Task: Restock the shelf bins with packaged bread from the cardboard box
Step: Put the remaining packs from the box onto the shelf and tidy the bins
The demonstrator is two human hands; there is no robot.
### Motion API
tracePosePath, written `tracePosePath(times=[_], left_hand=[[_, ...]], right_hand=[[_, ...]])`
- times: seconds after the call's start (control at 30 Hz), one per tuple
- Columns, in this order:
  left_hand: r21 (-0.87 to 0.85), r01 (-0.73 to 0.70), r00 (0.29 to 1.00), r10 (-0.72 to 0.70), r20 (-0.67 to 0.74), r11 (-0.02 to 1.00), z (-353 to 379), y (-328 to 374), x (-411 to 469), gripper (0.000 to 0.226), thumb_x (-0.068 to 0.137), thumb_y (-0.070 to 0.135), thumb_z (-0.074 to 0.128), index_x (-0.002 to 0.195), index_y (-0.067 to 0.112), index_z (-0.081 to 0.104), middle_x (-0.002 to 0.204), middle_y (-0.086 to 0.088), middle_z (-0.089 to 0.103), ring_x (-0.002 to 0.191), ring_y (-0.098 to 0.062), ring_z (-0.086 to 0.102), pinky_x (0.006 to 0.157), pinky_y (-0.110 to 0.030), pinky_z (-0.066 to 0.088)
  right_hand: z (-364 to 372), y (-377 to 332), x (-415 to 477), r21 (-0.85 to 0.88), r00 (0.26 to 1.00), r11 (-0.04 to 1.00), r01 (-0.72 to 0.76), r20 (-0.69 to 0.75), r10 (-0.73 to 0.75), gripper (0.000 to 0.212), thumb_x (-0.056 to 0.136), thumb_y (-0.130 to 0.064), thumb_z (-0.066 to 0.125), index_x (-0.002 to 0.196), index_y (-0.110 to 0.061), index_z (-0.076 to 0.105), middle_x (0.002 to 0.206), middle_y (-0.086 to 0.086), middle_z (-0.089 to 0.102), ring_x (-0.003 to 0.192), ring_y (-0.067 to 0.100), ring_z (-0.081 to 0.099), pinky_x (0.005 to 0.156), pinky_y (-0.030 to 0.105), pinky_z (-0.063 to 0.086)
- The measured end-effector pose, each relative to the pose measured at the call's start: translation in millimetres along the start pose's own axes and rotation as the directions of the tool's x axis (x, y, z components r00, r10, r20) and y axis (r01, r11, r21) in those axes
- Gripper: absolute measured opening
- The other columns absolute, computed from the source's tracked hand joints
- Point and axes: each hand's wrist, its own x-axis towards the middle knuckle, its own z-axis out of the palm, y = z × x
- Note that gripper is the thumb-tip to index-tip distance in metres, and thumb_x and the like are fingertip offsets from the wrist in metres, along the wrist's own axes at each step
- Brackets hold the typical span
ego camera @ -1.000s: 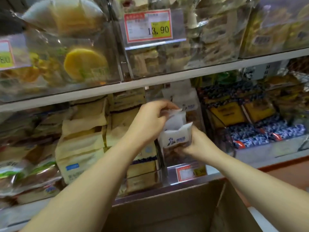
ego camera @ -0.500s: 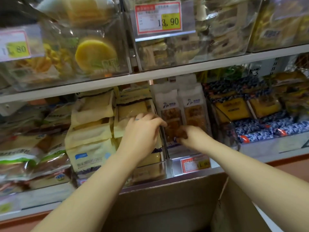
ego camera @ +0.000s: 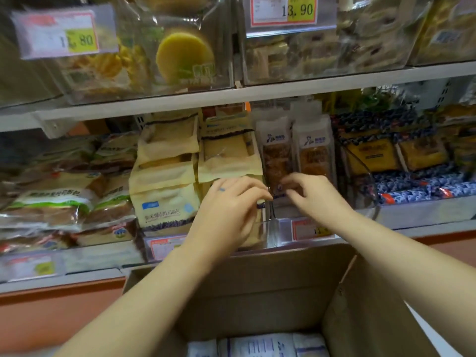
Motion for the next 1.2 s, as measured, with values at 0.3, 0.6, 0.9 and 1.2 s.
tracePosePath(times=[0.3, 0.6, 0.9, 1.2], left_hand=[[-0.013, 0.082, 0.913, -0.070, 0.401, 0.997, 35, 29, -100, 0.028, 0.090, 0.019, 0.047, 0.113, 0.020, 0.062, 0.112, 0.000, 0.062, 0.100, -0.021, 0.062, 0.081, -0.035, 0.052], [0.270, 0.206, 0.291, -0.322, 0.901, 0.941, 117, -5, -154, 0.034, 0.092, 0.005, 0.050, 0.124, 0.016, 0.056, 0.125, -0.008, 0.058, 0.110, -0.030, 0.059, 0.087, -0.044, 0.052], [0.236, 0.275, 0.133, -0.280, 0.951, 0.932, 205, -27, -220, 0.043, 0.095, 0.011, 0.049, 0.137, 0.019, 0.047, 0.137, -0.007, 0.047, 0.122, -0.028, 0.050, 0.089, -0.036, 0.045], [0.221, 0.580, 0.154, -0.372, 0.915, 0.784, 254, -26, -295, 0.083, 0.085, 0.024, 0.063, 0.151, 0.030, 0.013, 0.158, 0.002, 0.006, 0.138, -0.031, 0.027, 0.104, -0.053, 0.038]], right_hand=[[17, -29, -109, -0.131, 0.917, 0.929, 0.346, 0.259, -0.305, 0.012, 0.086, -0.024, 0.062, 0.097, -0.022, 0.067, 0.083, -0.006, 0.067, 0.078, 0.016, 0.062, 0.068, 0.032, 0.050], [140, -9, -133, -0.343, 0.410, 0.877, 0.335, 0.892, 0.192, 0.055, 0.085, -0.033, 0.068, 0.133, -0.014, 0.048, 0.125, 0.007, 0.057, 0.108, 0.024, 0.056, 0.086, 0.033, 0.048], [240, 64, -151, -0.357, 0.210, 0.917, 0.178, 0.924, 0.319, 0.042, 0.088, -0.027, 0.064, 0.125, -0.010, 0.057, 0.124, 0.010, 0.060, 0.109, 0.027, 0.057, 0.087, 0.030, 0.047], [285, 112, -230, -0.301, 0.368, 0.926, -0.228, 0.854, 0.368, 0.069, 0.078, -0.013, 0.066, 0.141, -0.014, 0.037, 0.139, 0.010, 0.040, 0.124, 0.028, 0.046, 0.097, 0.030, 0.043]])
